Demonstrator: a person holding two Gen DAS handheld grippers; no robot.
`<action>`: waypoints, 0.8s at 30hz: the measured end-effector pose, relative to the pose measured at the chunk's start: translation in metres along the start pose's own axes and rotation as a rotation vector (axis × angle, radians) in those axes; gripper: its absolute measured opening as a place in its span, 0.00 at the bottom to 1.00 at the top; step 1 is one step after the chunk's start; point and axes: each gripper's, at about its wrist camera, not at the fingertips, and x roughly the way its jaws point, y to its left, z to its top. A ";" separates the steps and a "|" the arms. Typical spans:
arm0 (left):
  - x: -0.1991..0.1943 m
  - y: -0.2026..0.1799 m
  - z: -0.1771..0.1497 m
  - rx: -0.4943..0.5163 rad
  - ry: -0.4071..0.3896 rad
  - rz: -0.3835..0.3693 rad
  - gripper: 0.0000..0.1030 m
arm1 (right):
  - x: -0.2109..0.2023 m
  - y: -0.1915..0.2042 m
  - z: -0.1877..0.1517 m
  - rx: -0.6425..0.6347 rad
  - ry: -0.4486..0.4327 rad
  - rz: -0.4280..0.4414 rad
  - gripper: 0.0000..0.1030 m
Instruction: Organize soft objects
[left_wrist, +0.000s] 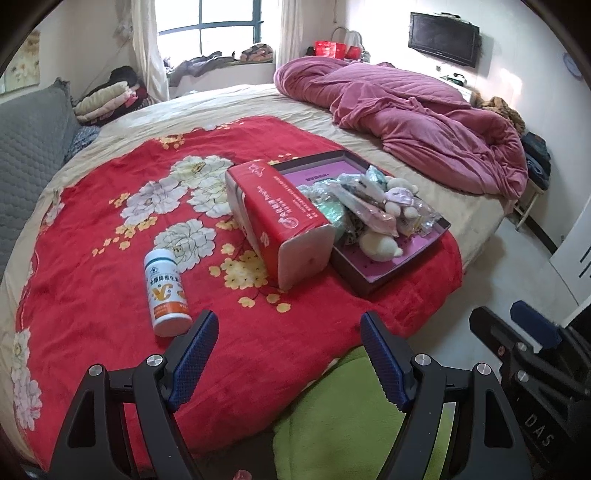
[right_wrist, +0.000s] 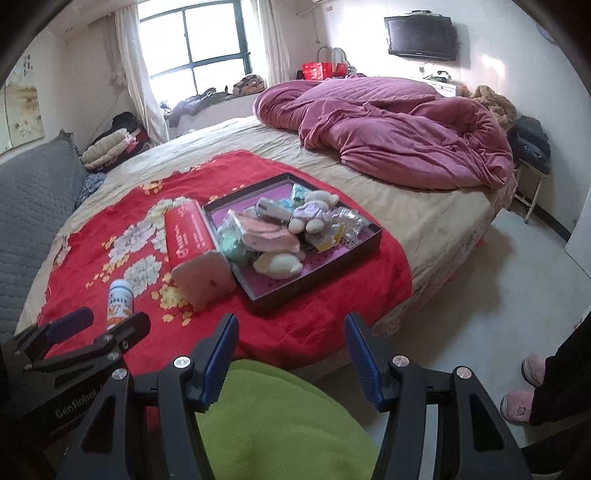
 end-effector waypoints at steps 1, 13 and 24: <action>0.001 0.002 -0.001 -0.006 0.000 0.003 0.78 | 0.002 0.002 -0.003 0.002 0.005 0.002 0.57; 0.014 0.011 -0.010 -0.028 0.028 0.003 0.78 | 0.016 0.010 -0.014 -0.025 0.023 0.009 0.57; 0.016 0.009 -0.010 -0.015 0.032 0.014 0.78 | 0.021 0.006 -0.016 -0.009 0.040 0.002 0.57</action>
